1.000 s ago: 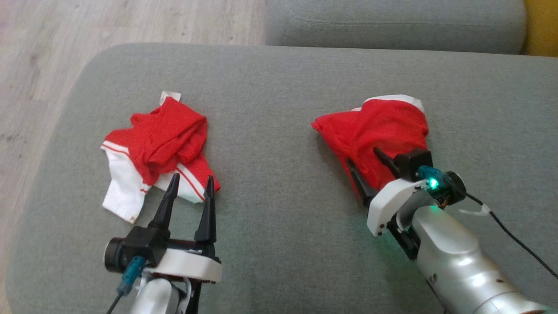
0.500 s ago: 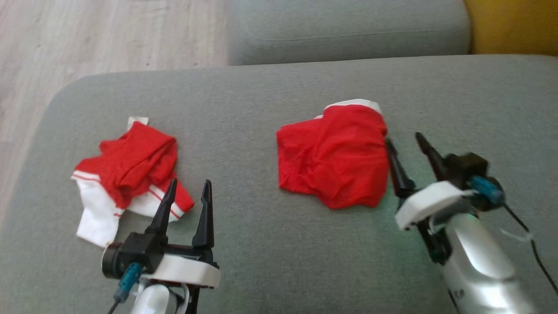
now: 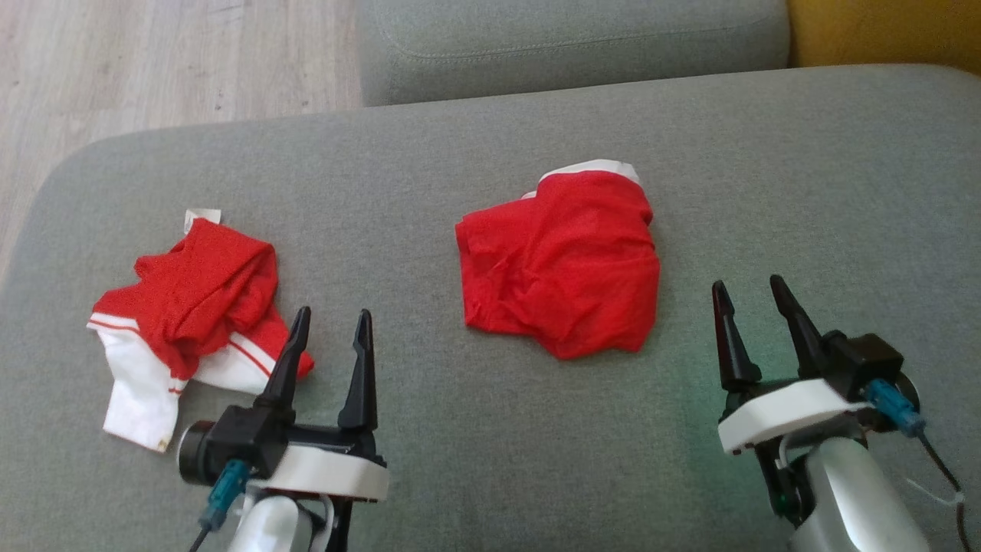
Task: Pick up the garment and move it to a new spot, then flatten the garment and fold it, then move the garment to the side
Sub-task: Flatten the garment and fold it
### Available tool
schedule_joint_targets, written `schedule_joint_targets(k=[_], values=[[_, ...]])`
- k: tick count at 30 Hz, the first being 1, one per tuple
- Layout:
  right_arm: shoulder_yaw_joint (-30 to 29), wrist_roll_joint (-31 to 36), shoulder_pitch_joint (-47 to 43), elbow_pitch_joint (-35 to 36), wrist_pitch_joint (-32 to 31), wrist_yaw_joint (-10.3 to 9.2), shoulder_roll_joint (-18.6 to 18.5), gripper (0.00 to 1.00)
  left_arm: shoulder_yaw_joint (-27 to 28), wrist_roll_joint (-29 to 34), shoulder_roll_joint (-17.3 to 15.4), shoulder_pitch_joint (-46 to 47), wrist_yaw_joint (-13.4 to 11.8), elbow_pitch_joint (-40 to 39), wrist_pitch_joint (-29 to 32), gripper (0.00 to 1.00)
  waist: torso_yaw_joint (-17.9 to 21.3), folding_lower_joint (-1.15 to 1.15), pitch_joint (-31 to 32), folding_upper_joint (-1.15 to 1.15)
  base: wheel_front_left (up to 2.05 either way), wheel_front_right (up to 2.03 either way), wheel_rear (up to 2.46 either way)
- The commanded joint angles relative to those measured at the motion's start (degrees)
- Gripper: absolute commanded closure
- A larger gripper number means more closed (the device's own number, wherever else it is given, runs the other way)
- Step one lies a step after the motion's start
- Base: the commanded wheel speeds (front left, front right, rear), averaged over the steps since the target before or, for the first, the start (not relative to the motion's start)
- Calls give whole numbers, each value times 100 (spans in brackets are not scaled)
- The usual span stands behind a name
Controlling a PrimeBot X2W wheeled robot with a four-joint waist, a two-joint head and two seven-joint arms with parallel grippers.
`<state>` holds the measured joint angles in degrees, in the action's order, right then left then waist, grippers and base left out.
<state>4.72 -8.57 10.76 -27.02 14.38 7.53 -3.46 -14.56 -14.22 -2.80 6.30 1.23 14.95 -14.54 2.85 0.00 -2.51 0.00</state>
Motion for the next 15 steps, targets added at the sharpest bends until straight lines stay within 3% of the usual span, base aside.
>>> schedule_joint_targets(k=[1, 15], values=[[158, -50, 267, 315, 62, -4, 55, 0, 168, -34, -8, 177, -6, -177, -46, 0, -33, 0, -51, 0, 0, 0, 0], [858, 161, 977, 355, -394, -4, 57, 0, -87, -186, -8, 424, 1, -48, -46, 0, -784, 0, -337, 0, 0, 0, 0]])
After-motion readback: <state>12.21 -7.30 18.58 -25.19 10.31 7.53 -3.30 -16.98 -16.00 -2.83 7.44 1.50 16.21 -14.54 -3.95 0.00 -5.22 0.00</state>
